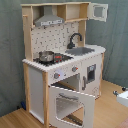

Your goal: Play with the kitchen

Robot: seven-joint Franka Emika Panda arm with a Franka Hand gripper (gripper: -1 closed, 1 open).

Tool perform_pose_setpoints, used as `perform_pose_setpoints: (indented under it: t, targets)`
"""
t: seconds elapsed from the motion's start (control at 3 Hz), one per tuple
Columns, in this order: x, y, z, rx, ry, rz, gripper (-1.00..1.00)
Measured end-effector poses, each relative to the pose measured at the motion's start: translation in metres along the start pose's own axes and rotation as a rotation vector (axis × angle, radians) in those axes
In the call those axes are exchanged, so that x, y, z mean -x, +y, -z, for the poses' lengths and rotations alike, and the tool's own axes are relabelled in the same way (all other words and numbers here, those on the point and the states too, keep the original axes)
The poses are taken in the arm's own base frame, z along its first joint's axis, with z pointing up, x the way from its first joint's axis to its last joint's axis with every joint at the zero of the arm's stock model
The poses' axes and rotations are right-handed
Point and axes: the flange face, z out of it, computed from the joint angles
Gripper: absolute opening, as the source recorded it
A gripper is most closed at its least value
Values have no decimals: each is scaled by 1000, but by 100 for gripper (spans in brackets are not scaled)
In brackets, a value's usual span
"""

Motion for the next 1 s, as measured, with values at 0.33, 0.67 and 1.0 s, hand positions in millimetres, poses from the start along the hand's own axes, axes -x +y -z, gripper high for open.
perform_pose_setpoints:
  t: [0.33, 0.67, 1.0]
  targets:
    - [-6, 22, 1, 39, 42, -10, 100]
    - [-3, 42, -14, 57, 42, -16, 100]
    - [-2, 67, -26, 86, 48, -24, 100]
